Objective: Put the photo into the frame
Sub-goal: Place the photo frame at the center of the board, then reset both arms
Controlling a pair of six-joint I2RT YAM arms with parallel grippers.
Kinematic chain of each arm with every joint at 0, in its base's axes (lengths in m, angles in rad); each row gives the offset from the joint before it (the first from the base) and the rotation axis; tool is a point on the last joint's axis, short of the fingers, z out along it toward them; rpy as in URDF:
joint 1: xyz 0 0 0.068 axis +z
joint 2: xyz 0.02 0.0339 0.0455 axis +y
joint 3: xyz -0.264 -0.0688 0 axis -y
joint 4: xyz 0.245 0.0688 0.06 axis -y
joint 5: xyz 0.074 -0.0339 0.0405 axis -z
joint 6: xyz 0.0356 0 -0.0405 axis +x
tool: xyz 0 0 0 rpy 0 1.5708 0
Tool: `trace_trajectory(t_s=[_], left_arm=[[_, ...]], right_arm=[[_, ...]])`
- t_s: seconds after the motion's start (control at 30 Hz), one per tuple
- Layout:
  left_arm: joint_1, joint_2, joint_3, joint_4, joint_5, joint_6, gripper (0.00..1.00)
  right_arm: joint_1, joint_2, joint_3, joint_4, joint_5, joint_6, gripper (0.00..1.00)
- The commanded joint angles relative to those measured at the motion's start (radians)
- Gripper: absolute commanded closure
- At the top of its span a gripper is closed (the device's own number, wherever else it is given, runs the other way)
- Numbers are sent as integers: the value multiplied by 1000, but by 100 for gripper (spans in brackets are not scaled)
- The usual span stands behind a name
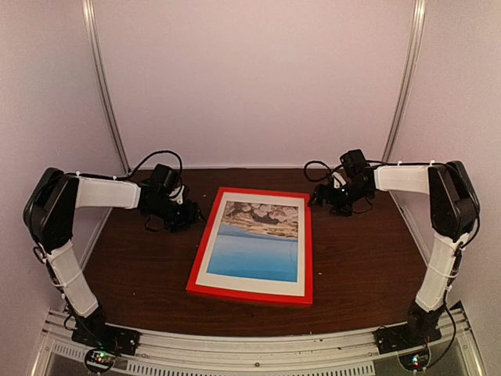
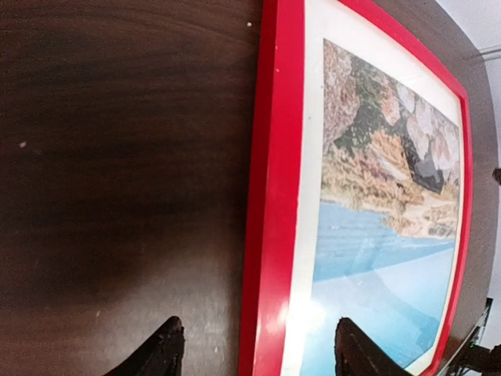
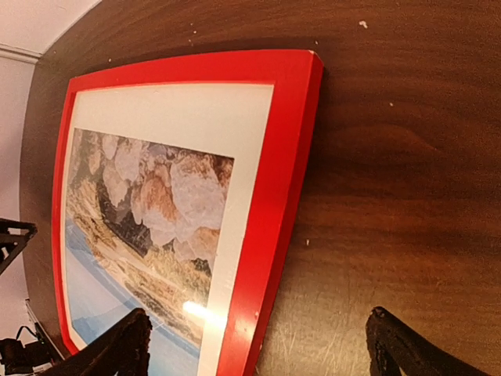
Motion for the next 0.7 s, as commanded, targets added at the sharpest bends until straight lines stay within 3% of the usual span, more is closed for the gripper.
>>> trace_trajectory(t_s=[0.0,0.17,0.27,0.57,0.67], left_arm=[[-58,-146,-99,-77,-148,98,33],[-153,-286,-219,-93,-261,108,31],[-181,-377,-270,-93,-344,126,30],[-185,-633,-266,-164,-642,288,28],[-184,-692,-251,-175,-737,334,21]], right_arm=[[10,94,112,5,46,-45,4],[16,209,273,-43,40,-63,3],[36,195,267,-43,81,-79,0],[121,-59,94,-106,361,-168,0],[160,-151,51,-152,470,-210,0]])
